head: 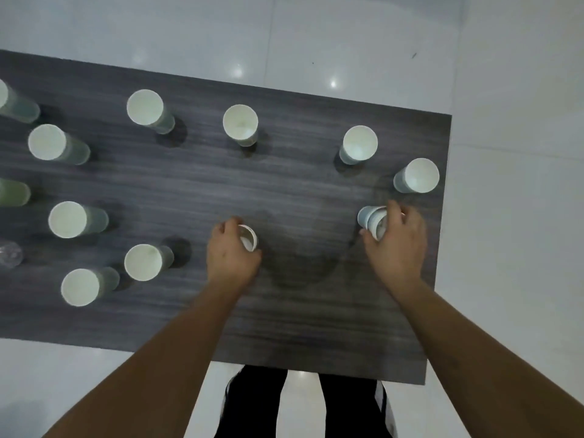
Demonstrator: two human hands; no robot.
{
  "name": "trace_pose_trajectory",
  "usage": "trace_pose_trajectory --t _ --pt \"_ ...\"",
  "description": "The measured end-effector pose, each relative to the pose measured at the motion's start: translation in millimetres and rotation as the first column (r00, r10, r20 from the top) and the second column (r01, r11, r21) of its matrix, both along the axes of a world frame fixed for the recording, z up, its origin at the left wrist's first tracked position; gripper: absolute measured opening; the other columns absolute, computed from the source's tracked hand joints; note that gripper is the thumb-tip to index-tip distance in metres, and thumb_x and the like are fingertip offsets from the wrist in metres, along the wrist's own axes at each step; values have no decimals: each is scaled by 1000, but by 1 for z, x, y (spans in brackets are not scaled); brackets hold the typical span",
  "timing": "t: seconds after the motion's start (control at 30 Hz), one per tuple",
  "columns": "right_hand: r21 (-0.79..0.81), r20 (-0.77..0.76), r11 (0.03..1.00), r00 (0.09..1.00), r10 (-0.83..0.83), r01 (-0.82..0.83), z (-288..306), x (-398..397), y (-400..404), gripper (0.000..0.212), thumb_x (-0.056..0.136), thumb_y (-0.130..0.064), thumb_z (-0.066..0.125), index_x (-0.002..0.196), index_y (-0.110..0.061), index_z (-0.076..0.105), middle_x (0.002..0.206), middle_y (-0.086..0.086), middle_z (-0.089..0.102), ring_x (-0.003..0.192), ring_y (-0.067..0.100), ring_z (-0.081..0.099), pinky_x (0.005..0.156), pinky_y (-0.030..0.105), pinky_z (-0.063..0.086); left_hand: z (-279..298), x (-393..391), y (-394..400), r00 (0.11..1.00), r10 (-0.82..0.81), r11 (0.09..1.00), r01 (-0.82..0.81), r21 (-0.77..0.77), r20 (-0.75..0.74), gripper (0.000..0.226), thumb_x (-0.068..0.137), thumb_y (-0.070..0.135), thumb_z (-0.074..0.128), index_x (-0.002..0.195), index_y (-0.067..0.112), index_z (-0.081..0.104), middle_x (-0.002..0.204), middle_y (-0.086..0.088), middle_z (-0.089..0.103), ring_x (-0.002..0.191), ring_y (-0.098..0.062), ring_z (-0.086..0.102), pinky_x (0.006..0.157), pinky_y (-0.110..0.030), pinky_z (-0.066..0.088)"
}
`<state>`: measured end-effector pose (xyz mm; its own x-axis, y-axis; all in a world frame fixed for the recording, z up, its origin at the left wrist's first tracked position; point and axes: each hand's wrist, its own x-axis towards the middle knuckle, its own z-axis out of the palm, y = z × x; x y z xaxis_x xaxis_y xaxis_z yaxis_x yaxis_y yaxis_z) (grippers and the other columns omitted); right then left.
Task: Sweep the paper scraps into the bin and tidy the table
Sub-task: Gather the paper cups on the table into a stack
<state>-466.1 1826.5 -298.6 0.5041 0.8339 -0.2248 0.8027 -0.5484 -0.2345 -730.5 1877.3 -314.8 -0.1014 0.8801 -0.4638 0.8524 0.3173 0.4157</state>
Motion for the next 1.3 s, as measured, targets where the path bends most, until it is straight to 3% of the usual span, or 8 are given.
trace_pose_trajectory --t 0.13,0.33,0.57,0.8,0.9,1.13,1.23,1.3 --pt "-58 -194 998 981 4 -15 -20 14 10 62 77 -23 79 131 -14 50 125 16 47 112 36 50 90 40 46 26 70 20 990 18 964 -54 259 138 65 68 21 73 128 14 49 124 -7 47 111 -24 48 94 -30 39" --pt "413 -226 863 951 -211 290 8 78 21 66 72 -39 79 128 -27 46 122 -4 43 100 11 49 76 18 41 65 201 87 923 -96 886 -91 454 373 60 65 27 61 123 15 47 116 3 35 100 -12 43 90 -17 34" --pt "-19 -97 992 988 119 -121 -14 126 67 68 77 -39 78 134 -24 45 129 13 45 113 33 49 86 40 49 -2 245 106 904 -428 885 421 199 -9 70 76 24 71 140 18 42 152 -12 29 138 -34 25 114 -38 25" --pt "-121 -93 976 981 169 -179 -34 107 54 65 72 -24 82 126 -23 45 123 11 42 107 32 50 74 34 48 -19 226 80 850 -516 852 522 43 -104 48 67 24 73 110 18 53 114 -9 49 99 -35 48 83 -40 44" --pt "-149 -284 964 944 170 -218 -29 80 61 60 72 -31 78 121 -24 45 117 9 44 102 34 54 73 33 43 0 191 65 908 -411 908 415 54 -77 39 65 30 63 102 21 53 107 -4 50 96 -30 48 71 -38 46" --pt "372 -468 928 858 210 -24 15 -57 151 62 69 -42 80 122 -28 52 111 -8 45 89 11 49 68 17 34 60 39 84 988 -70 940 111 322 -134 42 64 28 71 102 21 54 104 0 52 90 -22 48 68 -30 37" --pt "429 -373 886 860 350 -175 26 -113 210 61 72 -40 76 126 -28 48 119 0 47 96 20 53 72 27 42 75 -28 86 991 -39 930 84 357 -132 45 63 25 75 104 20 55 105 0 54 89 -23 50 69 -29 37" --pt "258 -247 896 872 422 -361 17 -140 238 63 77 -36 75 131 -23 47 126 10 47 105 32 53 81 36 47 79 -65 84 993 27 930 17 367 -116 46 62 23 74 104 18 57 103 0 53 88 -23 50 69 -29 35"
